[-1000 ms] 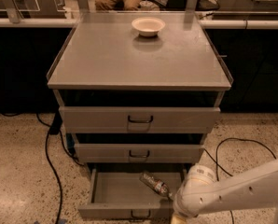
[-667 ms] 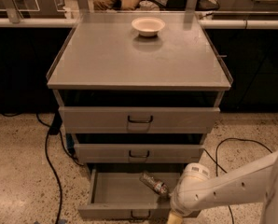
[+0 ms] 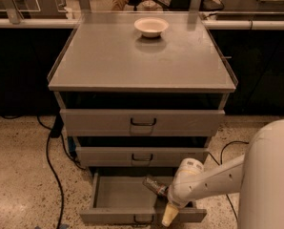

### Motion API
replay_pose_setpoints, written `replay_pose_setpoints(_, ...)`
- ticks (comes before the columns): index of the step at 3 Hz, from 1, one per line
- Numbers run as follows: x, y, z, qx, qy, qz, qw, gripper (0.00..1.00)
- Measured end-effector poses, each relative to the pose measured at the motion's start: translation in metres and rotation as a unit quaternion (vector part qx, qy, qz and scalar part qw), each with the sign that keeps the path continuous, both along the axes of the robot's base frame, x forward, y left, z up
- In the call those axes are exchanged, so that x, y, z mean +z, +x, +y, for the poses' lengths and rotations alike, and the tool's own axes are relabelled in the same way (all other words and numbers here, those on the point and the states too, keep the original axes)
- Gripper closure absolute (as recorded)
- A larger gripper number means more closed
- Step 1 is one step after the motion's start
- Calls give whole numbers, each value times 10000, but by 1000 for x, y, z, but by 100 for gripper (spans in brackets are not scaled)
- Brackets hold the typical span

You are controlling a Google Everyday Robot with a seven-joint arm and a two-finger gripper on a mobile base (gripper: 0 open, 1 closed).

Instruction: Pick water bottle from bottom drawer and place on counter

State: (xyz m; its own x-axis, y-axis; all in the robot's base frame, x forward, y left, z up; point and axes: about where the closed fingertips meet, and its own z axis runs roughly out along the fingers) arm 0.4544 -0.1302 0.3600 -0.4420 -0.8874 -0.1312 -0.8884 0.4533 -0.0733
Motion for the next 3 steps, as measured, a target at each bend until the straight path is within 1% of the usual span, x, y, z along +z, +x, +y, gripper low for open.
replay_pose_setpoints(1, -19, 25, 2, -86, 76, 46, 9999, 0)
replay_pose_setpoints(2, -56, 73, 6, -304, 211, 123, 9992, 0)
replay_pose_setpoints(3, -56, 73, 6, -304, 211, 123, 9992, 0)
